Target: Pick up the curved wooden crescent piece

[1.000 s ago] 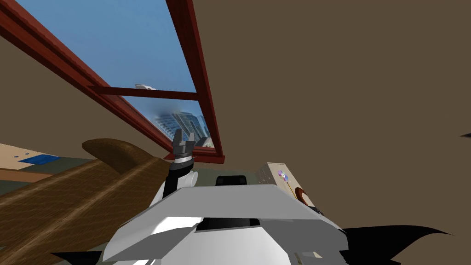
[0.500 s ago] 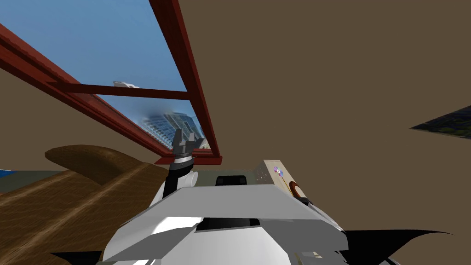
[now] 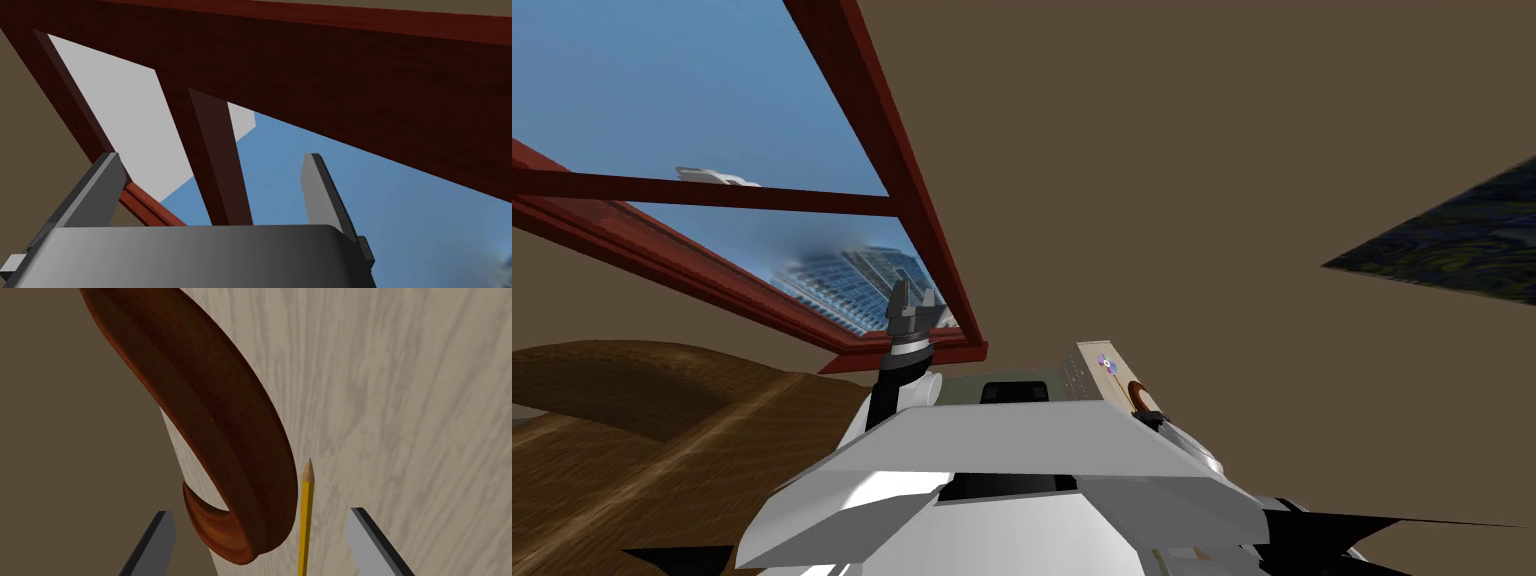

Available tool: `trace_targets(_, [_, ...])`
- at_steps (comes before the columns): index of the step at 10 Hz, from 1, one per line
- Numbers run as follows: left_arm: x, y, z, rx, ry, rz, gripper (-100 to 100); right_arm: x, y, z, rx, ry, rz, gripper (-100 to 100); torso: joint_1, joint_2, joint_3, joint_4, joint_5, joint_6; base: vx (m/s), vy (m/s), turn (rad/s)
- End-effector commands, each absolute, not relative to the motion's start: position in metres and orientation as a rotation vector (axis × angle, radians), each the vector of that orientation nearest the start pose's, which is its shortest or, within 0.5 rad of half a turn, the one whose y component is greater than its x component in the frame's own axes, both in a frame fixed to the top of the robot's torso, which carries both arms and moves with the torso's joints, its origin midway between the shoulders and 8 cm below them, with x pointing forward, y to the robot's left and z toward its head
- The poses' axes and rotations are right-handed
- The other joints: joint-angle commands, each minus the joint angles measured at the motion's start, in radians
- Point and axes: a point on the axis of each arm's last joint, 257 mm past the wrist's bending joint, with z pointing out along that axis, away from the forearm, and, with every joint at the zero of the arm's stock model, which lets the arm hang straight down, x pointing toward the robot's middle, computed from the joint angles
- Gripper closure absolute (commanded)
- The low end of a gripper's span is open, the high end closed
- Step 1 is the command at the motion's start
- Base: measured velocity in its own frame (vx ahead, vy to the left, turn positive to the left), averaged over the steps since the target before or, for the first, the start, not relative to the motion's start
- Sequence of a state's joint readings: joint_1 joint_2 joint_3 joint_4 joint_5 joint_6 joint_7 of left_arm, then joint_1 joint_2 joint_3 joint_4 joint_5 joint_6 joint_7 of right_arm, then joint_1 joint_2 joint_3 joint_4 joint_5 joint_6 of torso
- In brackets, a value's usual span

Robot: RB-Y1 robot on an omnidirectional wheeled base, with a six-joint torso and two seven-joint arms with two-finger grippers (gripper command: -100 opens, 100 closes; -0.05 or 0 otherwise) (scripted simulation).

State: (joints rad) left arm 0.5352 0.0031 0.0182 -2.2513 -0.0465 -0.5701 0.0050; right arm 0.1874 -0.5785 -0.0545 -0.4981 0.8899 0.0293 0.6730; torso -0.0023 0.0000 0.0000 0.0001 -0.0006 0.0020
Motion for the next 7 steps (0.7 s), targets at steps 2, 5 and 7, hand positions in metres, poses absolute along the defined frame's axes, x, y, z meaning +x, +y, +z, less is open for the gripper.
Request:
trace_targets(2, [0.335, 0.282, 0.014, -0.616, 0.635, -1.252, 0, 0.115, -0.662, -0.554, -0.092, 2.698, -0.874, -100, 0.001, 0.000, 0.000, 0.000, 0.001, 0.000, 0.002, -0.015, -0.019])
trace_targets(5, [0.335, 0.282, 0.014, -0.616, 0.635, -1.252, 0, 0.115, -0.653, -0.561, -0.123, 2.711, -0.853, -100, 0.002, 0.001, 0.000, 0.000, 0.001, 0.000, 0.000, 0.000, 0.000])
trace_targets(7, [0.335, 0.282, 0.014, -0.616, 0.635, -1.252, 0, 0.128, -0.649, -0.561, -0.149, 2.705, -0.850, -100, 0.003, 0.001, 0.000, 0.000, 0.001, 0.000, -0.001, -0.006, -0.066])
